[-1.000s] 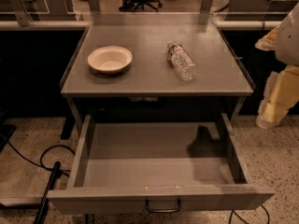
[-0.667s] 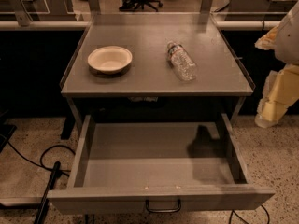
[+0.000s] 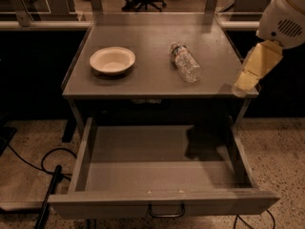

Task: Place water bottle into top drawer

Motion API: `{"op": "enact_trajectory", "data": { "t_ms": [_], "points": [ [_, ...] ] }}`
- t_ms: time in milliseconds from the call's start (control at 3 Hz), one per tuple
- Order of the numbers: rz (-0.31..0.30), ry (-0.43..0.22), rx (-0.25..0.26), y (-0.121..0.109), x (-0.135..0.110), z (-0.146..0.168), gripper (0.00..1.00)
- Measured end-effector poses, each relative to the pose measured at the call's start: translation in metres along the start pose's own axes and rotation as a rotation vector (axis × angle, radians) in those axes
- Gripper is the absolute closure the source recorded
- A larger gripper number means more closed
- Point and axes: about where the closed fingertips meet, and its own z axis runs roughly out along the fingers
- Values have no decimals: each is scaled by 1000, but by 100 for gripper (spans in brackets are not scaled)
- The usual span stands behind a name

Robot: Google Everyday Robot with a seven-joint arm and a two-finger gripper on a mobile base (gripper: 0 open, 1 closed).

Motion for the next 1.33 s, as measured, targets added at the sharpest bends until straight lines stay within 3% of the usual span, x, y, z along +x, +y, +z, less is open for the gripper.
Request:
{"op": "enact_trajectory", "data": {
  "t_ms": [667, 1000, 1333],
  "points": [
    [34, -7, 5, -1, -4, 0, 0],
    [88, 1, 12, -12, -16, 13, 0],
    [180, 26, 21, -35, -42, 37, 0]
  ]
}}
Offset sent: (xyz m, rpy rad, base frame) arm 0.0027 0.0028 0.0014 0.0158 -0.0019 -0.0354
